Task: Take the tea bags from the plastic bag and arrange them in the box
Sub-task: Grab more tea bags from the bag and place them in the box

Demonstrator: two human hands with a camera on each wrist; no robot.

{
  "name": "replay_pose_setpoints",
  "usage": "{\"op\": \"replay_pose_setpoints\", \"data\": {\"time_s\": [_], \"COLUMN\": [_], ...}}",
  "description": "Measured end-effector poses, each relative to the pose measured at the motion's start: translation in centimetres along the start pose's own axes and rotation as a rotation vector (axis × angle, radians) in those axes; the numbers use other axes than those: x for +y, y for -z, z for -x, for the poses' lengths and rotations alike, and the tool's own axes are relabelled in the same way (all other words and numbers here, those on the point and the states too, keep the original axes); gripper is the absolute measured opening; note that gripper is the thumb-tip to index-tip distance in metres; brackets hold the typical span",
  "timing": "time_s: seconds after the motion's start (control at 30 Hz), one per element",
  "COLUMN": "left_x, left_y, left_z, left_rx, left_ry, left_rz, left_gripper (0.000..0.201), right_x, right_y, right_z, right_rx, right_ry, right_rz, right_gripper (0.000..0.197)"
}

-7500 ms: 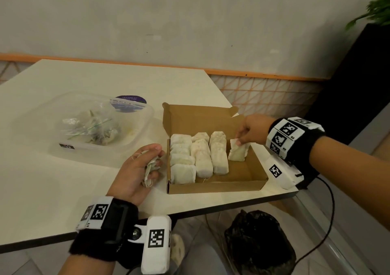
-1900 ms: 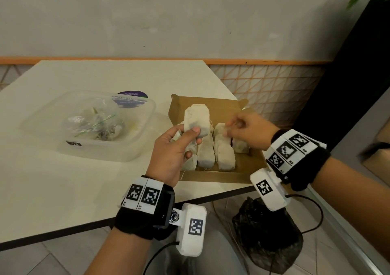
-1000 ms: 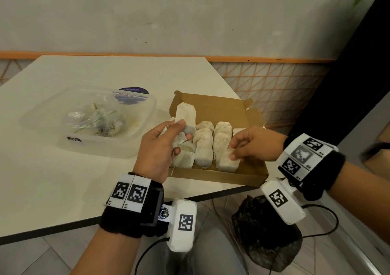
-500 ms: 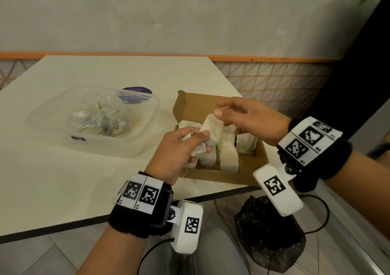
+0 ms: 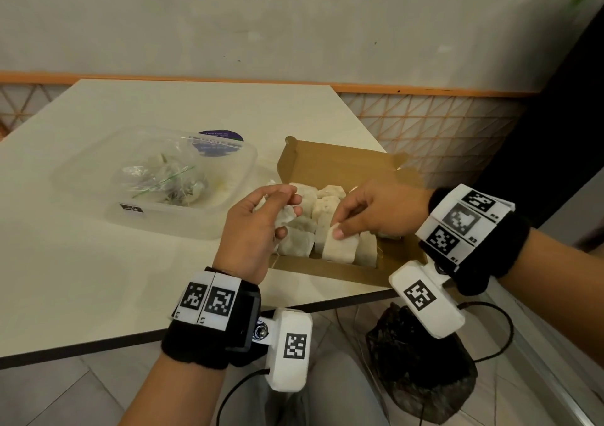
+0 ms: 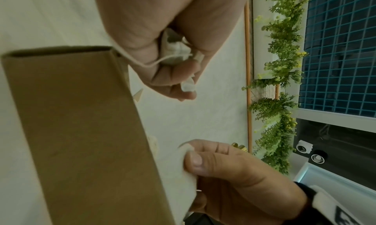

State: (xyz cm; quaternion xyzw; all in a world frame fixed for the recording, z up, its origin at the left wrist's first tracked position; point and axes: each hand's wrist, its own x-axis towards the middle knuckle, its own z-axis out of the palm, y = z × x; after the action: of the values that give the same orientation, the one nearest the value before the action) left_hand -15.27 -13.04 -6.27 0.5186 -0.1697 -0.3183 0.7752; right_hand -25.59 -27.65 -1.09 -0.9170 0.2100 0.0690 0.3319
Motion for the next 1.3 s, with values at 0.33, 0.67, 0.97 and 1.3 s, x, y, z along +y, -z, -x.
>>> {"op": "replay_pose_setpoints", "data": {"time_s": [0.33, 0.67, 0.97, 1.3], "left_x": [-0.1, -0.3, 0.3, -2.1], "left_y": [-0.1, -1.2, -4.2, -4.5], "left_z": [-0.1, -0.6, -0.7, -1.5], "left_rx": [-0.01, -0.069, -0.284, -0.182], "left_ry": [0.015, 0.209, 0.333, 0.244], "left_rz": [0.014, 0.357, 0.547, 0.233], "left_gripper": [0.009, 0.017, 0.034, 0.031], "right_x": [1.0, -0.1, 1.1, 3.8], "right_y": [-1.6, -0.3, -3.3, -5.0], "right_z": [-3.4, -0.1, 0.5, 0.8], "right_rx": [0.082, 0.52, 0.604, 0.613], "right_ry": [-0.09, 0.045, 0.219, 0.148], "right_rz": [0.151, -0.105, -0.254, -1.279], "right_gripper": [0.015, 0.023, 0.021, 0.011]}}
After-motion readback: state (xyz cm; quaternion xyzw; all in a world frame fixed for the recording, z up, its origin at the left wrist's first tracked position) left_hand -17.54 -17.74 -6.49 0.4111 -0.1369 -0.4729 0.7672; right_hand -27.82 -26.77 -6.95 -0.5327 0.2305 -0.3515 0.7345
